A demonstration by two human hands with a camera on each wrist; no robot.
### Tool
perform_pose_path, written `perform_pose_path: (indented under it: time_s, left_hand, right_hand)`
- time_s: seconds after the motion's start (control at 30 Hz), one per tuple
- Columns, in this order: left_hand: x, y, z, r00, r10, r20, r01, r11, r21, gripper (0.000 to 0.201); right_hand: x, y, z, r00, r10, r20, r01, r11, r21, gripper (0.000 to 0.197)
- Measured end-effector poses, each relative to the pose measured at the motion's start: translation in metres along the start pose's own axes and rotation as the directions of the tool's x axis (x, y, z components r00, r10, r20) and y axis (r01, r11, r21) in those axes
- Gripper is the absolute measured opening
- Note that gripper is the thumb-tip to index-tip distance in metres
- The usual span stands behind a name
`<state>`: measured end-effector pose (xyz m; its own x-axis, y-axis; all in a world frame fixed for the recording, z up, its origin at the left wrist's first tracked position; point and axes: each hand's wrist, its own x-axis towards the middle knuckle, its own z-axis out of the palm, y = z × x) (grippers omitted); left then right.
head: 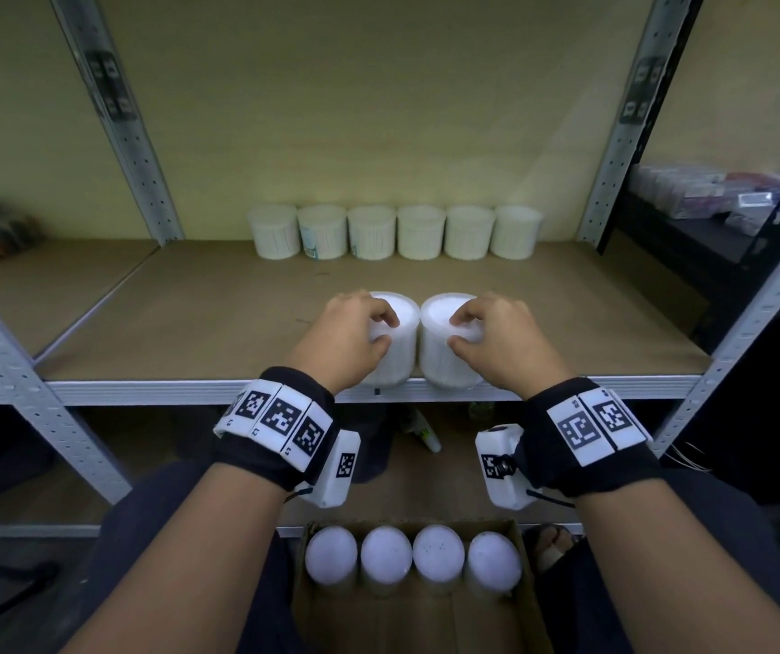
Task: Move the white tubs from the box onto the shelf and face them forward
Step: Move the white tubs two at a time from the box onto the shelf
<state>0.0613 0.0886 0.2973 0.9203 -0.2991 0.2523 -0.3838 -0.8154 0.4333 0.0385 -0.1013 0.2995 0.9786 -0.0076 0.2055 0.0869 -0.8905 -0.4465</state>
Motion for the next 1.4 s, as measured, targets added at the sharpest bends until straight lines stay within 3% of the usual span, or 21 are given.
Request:
perform_pose_path:
  time_s: [0.27,0.9,1.4]
  left_hand:
    - [0.028,0.011,0.011,0.999,0.027,0.034,-0.027,1.0,-0.015,0.023]
    - [0.153,0.057,0.062,0.978,0.126,0.166,-0.127,0.992,-0.006,0.025]
    - [0.224,0.066,0.084,0.973,0.144,0.179,-0.14,0.99,-0.036,0.025]
  right_hand:
    - [0.014,0.018,-0.009,0.997,0.072,-0.024,-0.072,0.997,0.004,0.03]
    - [0.091,0.096,-0.036,0.972,0.231,-0.042,-0.234,0.964,-0.123,0.029]
    - [0.155,0.129,-0.043,0.964,0.259,-0.063,-0.265,0.954,-0.141,0.029]
